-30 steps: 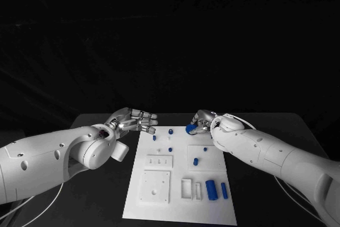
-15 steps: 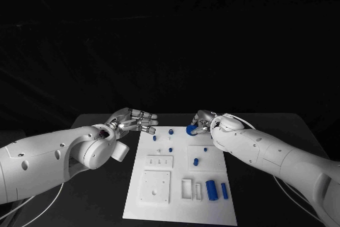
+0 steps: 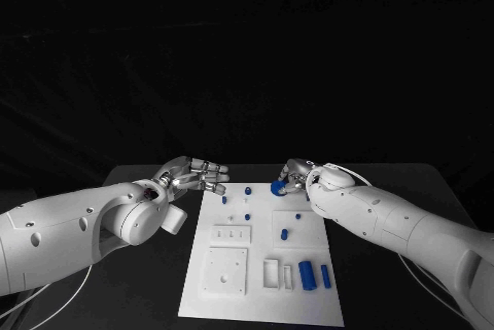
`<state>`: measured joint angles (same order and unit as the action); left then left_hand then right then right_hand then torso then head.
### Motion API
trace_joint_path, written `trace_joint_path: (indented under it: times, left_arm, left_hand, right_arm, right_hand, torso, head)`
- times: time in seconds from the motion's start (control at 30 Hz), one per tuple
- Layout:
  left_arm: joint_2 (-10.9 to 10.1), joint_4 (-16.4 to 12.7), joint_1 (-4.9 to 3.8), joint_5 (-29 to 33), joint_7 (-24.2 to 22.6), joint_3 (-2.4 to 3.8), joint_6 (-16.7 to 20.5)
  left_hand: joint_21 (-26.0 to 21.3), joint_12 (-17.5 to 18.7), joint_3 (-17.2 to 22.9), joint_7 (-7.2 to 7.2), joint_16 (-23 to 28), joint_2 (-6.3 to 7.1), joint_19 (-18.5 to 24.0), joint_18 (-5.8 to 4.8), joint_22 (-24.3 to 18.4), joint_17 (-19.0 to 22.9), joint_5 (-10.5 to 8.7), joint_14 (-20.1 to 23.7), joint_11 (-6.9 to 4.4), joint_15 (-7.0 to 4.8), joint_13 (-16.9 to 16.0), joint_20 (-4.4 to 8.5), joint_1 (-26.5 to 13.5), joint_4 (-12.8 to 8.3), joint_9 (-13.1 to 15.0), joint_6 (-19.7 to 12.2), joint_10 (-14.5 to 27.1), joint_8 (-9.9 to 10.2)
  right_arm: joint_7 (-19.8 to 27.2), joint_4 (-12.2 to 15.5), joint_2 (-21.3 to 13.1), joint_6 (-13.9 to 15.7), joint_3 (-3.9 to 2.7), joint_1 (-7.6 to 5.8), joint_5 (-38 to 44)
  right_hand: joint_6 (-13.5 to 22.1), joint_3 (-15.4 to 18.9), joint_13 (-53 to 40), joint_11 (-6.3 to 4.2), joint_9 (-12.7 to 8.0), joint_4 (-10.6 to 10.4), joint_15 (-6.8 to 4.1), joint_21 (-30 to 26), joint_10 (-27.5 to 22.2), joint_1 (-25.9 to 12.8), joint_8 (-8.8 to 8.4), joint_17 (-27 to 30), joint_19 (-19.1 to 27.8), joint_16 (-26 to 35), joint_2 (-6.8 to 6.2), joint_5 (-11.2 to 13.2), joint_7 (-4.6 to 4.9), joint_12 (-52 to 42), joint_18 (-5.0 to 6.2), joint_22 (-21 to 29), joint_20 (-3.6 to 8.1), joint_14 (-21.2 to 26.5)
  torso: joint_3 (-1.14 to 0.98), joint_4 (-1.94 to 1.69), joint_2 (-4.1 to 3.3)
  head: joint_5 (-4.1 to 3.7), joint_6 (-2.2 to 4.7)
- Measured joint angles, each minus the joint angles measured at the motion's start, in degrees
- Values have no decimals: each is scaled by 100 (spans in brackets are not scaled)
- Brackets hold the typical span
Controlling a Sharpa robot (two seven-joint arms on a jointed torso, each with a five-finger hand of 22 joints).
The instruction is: Assemble the parts on the task board
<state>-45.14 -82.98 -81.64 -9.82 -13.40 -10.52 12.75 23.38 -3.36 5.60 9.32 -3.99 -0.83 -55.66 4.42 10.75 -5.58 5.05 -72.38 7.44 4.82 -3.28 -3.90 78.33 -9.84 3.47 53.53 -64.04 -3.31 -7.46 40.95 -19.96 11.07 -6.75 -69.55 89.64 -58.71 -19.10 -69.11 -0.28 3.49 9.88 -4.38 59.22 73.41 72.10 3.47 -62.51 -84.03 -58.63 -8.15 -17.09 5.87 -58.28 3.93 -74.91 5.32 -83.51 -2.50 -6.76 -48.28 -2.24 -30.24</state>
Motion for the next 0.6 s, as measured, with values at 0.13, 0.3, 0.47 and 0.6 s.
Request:
trace_joint_path:
  times: [0.13, 0.3, 0.47, 0.6]
  left_arm:
    - [-1, 0, 0, -1, 8, 0, -9]
    - [-6, -1, 0, -4, 17, 0, -22]
    - [-9, -3, 0, -7, 24, -1, -31]
    - [-12, -5, 0, -9, 28, -1, -37]
  left_hand:
    - [0, 0, 0, -2, 0, 0, 9, 1, 0, 0, 24, 0, -5, 0, 0, -9, 0, 0, 0, -12, 6, 0]
    - [0, 0, 0, -2, 0, 0, 9, 1, 0, 0, 24, 0, -5, 0, 0, -9, 0, 0, 0, -12, 6, 0]
    - [0, 0, 0, -2, 0, 0, 9, 1, 0, 0, 23, 0, -5, 0, 0, -9, 0, 0, 0, -12, 6, 0]
    - [0, 0, 0, -2, 0, 0, 9, 1, 0, 0, 23, 0, -5, 0, 0, -9, 0, 0, 0, -12, 6, 0]
  right_arm:
    - [1, 17, -7, -1, 21, -5, 87]
    - [1, 50, -18, 4, 65, -14, 215]
    - [2, 70, -24, 35, 97, -22, 327]
    - [2, 95, -31, 67, 111, -21, 403]
  right_hand:
    - [1, 115, 5, 0, -3, -9, 0, 0, 0, 0, -6, 0, 0, 0, 0, 0, 0, 0, 0, -4, 0, 0]
    - [-99, 115, 5, 9, -1, -9, 0, 0, 11, 0, -18, 0, 0, 0, 0, 0, -14, -24, 1, -3, 0, 0]
    - [-427, 45, -8, -23, -4, -57, 1, 0, -23, -29, -30, -11, 0, 0, 26, 1, -110, -45, 0, -3, 0, 1]
    - [-483, -96, -19, -28, -4, -53, 1, 23, -19, -90, -6, -26, 0, 0, 46, 67, -110, -50, 0, -3, 0, 1]
  torso:
    - [1, -1, 0]
    - [2, -4, 0]
    - [3, -4, -2]
    - [3, -3, -3]
  head:
    - [-8, -2]
    - [-12, -9]
    - [-16, -11]
    - [-16, -14]
